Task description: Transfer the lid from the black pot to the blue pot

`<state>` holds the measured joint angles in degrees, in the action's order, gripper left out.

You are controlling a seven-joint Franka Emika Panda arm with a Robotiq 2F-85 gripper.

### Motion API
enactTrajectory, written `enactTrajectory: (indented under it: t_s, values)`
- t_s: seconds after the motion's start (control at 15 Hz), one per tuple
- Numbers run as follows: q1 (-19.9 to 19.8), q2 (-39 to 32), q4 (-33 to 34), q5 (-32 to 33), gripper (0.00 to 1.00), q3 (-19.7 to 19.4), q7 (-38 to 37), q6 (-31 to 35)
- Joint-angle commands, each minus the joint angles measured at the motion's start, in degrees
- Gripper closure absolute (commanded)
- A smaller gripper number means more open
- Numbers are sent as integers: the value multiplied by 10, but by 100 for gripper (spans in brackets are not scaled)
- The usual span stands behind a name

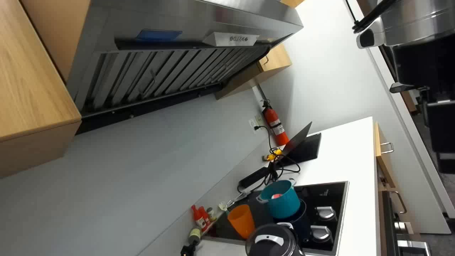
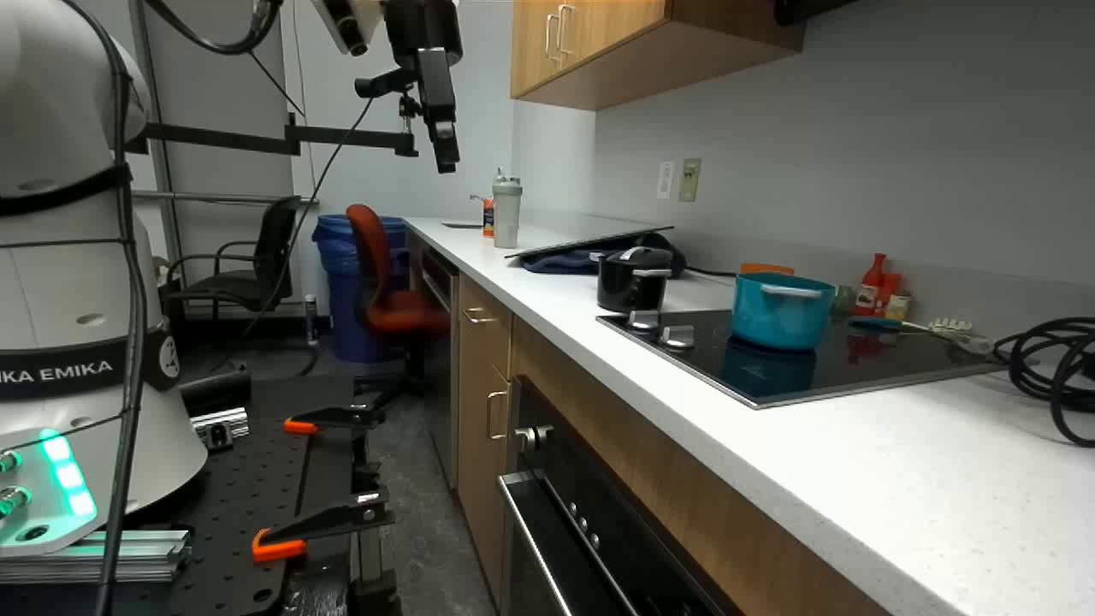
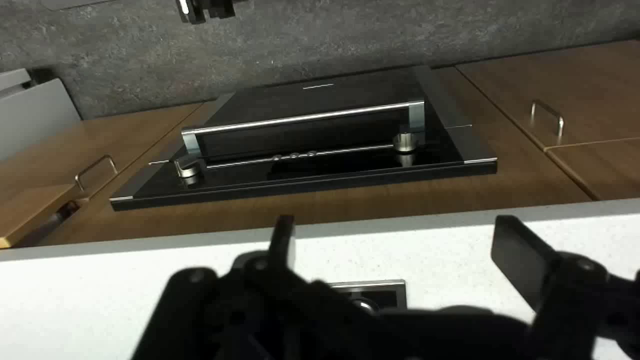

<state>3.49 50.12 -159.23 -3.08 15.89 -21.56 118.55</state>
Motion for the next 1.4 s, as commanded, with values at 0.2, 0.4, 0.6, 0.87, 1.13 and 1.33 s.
enactTrajectory:
  t_s: [0.2, 0.4, 0.6, 0.87, 1.13, 1.33]
  values:
    - [3, -1, 1, 3, 0, -3, -2, -1]
    - [3, -1, 1, 3, 0, -3, -2, -1]
    - [3, -1, 1, 3, 0, -3, -2, -1]
    - [3, -1, 1, 3, 0, -3, -2, -1]
    - [0, -11, 1, 7, 0, -5, 4, 9]
    - [5, -30, 2, 8, 0, -5, 15, 21]
